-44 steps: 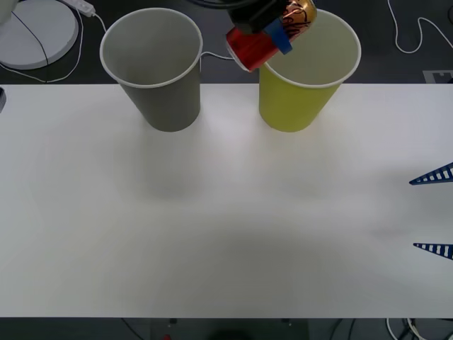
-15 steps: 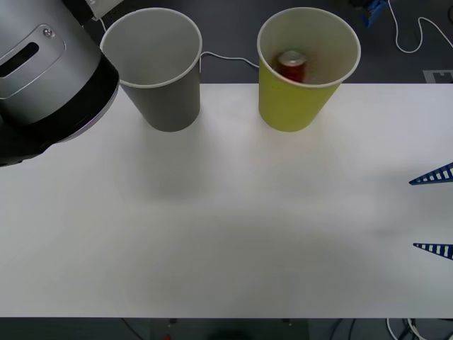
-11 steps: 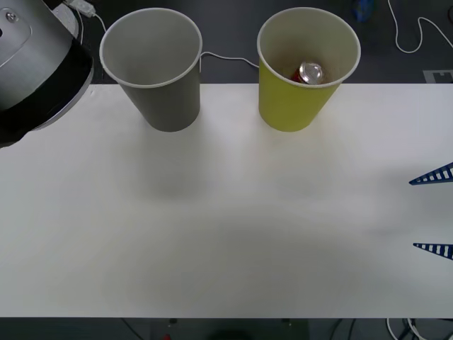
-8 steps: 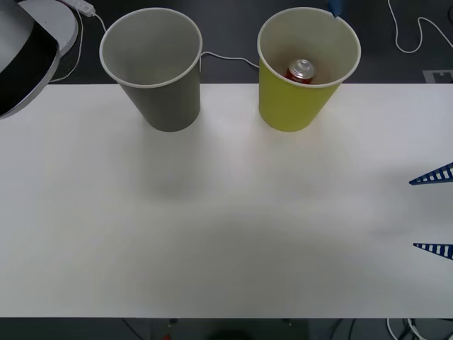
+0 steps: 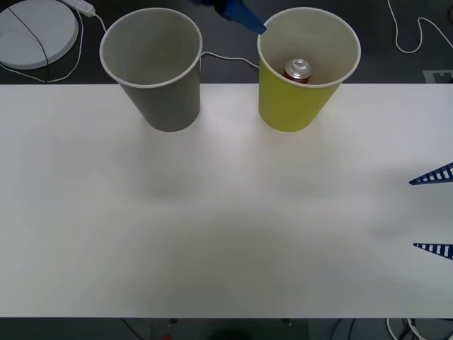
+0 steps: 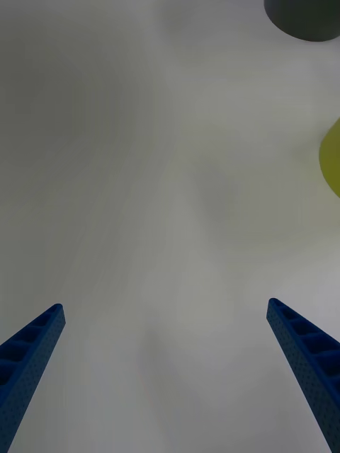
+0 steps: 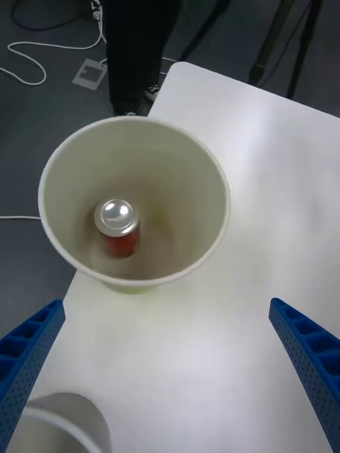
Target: Put the can into the green bin and the plastic bottle into the gray bin
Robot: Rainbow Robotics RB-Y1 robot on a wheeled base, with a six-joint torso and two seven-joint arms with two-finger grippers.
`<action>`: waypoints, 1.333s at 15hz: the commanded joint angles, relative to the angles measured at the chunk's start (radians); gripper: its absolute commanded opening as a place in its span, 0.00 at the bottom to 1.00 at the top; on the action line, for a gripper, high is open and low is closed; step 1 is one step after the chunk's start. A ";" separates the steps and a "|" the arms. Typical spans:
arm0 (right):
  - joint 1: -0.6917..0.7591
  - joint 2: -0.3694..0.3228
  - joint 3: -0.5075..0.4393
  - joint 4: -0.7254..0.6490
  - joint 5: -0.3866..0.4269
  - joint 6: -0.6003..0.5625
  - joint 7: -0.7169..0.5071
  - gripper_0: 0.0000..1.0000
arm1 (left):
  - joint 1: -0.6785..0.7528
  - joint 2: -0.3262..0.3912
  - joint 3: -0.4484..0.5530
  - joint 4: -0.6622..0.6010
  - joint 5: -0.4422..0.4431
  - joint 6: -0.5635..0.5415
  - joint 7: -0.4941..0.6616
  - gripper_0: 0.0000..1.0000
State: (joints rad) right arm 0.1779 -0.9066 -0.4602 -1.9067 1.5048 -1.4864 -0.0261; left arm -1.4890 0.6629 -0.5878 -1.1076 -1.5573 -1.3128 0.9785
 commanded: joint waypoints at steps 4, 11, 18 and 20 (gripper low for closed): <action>0.000 0.000 0.000 0.000 0.000 0.000 0.000 1.00 | 0.377 0.170 0.253 -0.406 -0.024 -0.091 -0.109 1.00; 0.000 0.000 0.000 0.000 0.000 0.000 0.000 1.00 | 0.786 0.322 0.421 -0.716 -0.024 -0.089 -0.376 1.00; 0.000 0.000 0.000 0.000 0.000 0.000 0.000 1.00 | 1.112 0.408 0.540 -0.811 0.036 -0.048 -0.638 1.00; 0.000 0.000 0.000 0.000 0.000 0.000 0.000 1.00 | 1.170 0.442 0.543 -0.811 0.037 -0.006 -0.707 1.00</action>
State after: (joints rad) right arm 0.1779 -0.9066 -0.4602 -1.9067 1.5049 -1.4864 -0.0261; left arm -0.3540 1.0839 -0.0457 -1.9201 -1.5214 -1.3477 0.3124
